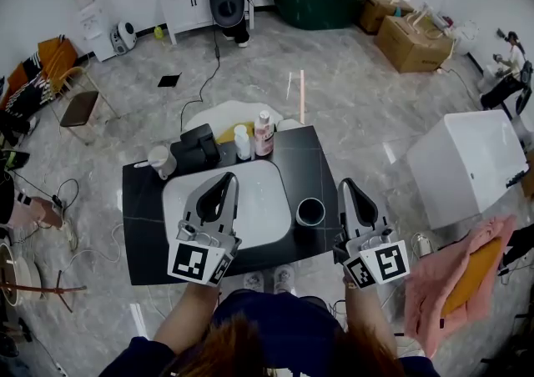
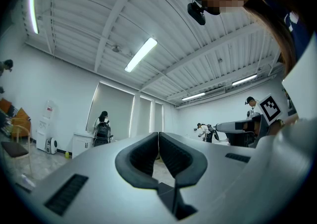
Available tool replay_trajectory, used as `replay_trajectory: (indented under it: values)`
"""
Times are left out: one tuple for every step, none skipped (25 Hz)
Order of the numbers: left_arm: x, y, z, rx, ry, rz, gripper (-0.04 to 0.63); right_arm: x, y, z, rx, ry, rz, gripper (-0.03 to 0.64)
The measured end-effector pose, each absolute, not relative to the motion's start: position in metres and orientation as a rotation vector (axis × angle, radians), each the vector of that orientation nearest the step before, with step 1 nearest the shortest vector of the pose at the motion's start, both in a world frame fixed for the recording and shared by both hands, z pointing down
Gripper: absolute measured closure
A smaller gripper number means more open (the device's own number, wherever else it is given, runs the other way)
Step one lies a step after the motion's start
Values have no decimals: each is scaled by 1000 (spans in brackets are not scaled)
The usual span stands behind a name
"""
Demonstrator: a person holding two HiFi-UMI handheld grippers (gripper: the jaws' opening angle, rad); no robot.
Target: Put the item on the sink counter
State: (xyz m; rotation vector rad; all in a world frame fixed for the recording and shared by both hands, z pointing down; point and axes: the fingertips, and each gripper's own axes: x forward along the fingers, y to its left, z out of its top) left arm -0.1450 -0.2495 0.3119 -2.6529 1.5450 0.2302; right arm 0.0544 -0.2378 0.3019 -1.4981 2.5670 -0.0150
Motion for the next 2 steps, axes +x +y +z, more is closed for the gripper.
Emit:
replay_trajectory:
  values:
    - [-146,-251,313,-2653,1545,231,572,54,-239,303,-1500,2568,-12,601]
    - [-146,-252,313,-2654,1545,231,572,53,-240,303,-1501,2569,-9,600]
